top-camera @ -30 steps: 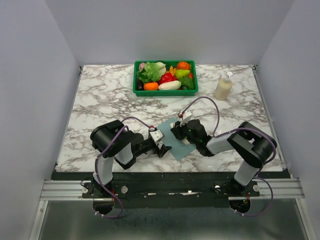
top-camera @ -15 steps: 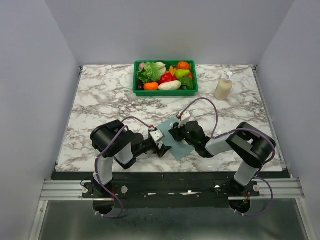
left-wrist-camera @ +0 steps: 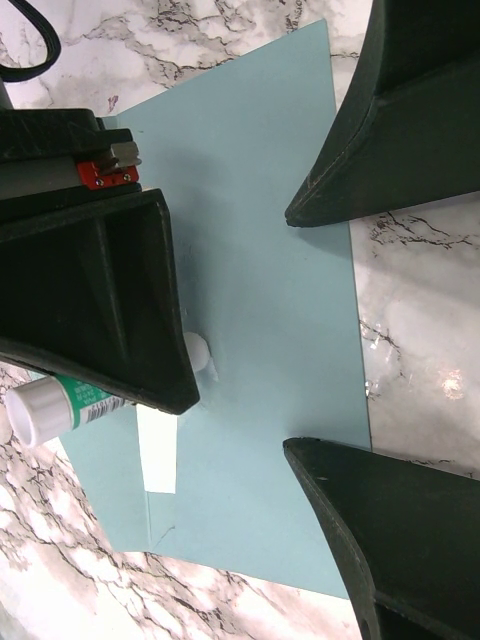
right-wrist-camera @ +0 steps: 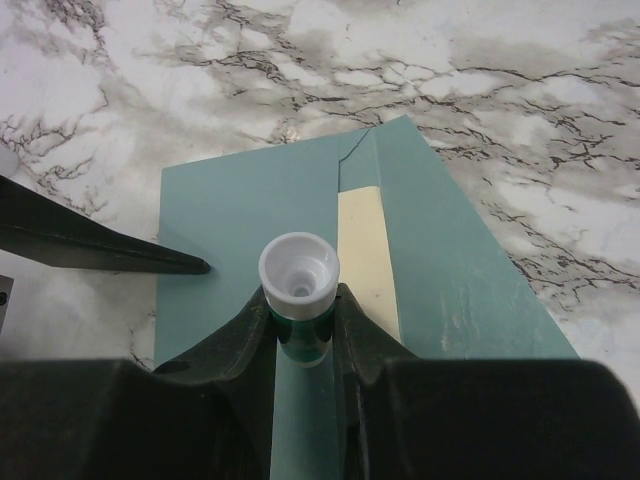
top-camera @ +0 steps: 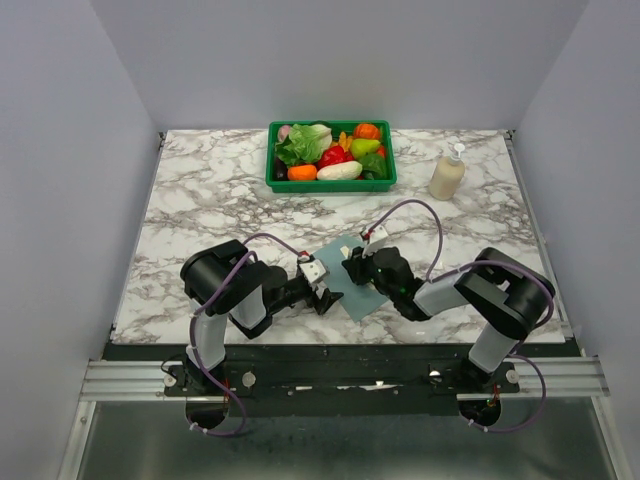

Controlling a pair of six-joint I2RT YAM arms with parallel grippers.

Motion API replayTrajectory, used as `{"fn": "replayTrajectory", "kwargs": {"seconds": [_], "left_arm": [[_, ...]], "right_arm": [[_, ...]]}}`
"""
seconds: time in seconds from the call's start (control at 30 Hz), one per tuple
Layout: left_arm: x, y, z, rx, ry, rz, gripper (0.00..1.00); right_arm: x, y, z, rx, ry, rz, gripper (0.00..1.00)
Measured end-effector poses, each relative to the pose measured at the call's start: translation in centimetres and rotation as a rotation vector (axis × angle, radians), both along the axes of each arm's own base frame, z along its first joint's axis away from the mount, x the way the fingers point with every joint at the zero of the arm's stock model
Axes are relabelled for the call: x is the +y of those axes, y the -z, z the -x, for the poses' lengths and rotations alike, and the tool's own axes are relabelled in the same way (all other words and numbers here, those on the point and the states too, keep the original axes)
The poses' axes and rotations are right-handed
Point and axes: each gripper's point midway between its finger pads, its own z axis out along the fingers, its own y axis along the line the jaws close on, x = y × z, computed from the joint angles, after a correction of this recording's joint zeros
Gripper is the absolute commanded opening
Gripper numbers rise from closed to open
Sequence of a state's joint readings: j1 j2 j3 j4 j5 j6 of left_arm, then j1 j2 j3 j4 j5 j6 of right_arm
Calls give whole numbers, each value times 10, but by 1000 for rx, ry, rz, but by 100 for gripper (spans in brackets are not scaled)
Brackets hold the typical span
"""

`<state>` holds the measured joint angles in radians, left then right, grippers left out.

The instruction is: Place the letter into the envelope and seal it

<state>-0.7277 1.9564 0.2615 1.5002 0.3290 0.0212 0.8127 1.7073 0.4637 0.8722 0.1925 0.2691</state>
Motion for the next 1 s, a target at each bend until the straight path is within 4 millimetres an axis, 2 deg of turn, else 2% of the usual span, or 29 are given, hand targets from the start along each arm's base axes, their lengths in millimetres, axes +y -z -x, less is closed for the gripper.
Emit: {"fn": "replayTrajectory", "kwargs": {"seconds": [0.27, 0.77, 1.0], "left_arm": [[0, 0, 0, 1, -1, 1, 95], [0, 0, 0, 4, -2, 2, 95], [0, 0, 0, 6, -2, 4, 95]], "right_arm": [[-7, 0, 1, -3, 22, 7, 1], [8, 0, 16, 10, -23, -10, 1], [4, 2, 20, 37, 9, -45, 1]]}}
